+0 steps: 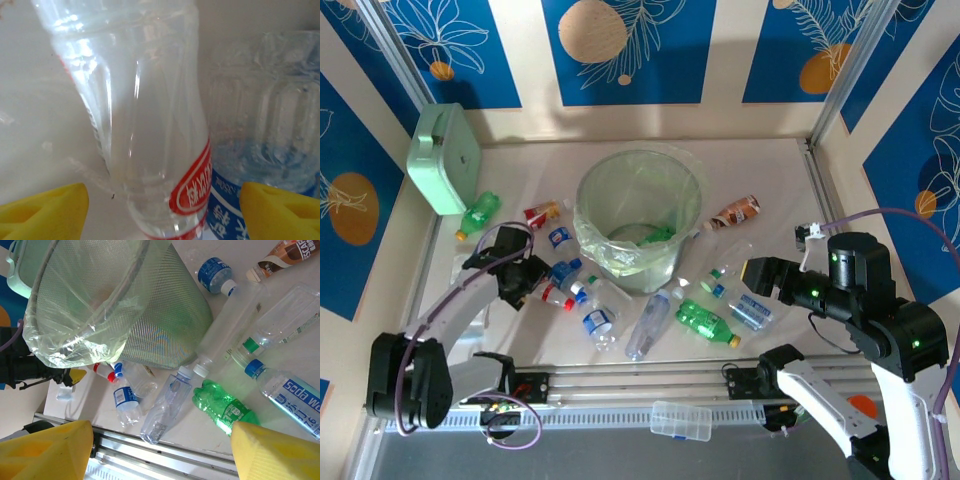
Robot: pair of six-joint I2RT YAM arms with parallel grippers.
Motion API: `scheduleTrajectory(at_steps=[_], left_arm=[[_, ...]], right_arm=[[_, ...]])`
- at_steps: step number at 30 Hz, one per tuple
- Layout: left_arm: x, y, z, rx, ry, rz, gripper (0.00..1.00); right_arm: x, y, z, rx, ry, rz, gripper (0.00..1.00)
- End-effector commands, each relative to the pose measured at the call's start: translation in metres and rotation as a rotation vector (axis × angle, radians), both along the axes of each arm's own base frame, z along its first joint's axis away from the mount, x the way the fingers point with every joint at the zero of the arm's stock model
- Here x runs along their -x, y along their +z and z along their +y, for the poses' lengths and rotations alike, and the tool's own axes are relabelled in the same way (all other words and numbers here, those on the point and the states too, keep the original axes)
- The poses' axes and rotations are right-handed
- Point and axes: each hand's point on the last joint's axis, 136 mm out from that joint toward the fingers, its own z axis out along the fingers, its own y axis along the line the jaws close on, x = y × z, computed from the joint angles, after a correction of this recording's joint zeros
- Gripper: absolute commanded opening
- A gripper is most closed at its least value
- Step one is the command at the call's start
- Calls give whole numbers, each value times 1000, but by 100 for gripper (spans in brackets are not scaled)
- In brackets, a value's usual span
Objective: Put the plastic bottles in the bin
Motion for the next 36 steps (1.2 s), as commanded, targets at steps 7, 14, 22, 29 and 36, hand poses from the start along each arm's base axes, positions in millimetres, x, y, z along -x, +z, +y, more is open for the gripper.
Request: scheduleTrajectory(at_steps=[7,14,22,29,36], left_arm=[[4,-21,13,-26,18,53,75],[-1,-33,18,-48,13,86,79],[-6,-40,26,-62,18,95,70],[-7,-31,27,-66,3,94,49],[8,-6,26,-52,5,61,46]], right_arm=[[0,-5,1,4,3,17,74],[-3,-9,3,1,4,26,74],[-6,-6,4,-7,-2,22,74],[-5,-4,3,-12,-9,17,74],[-3,-1,2,-16,-6,2,74]])
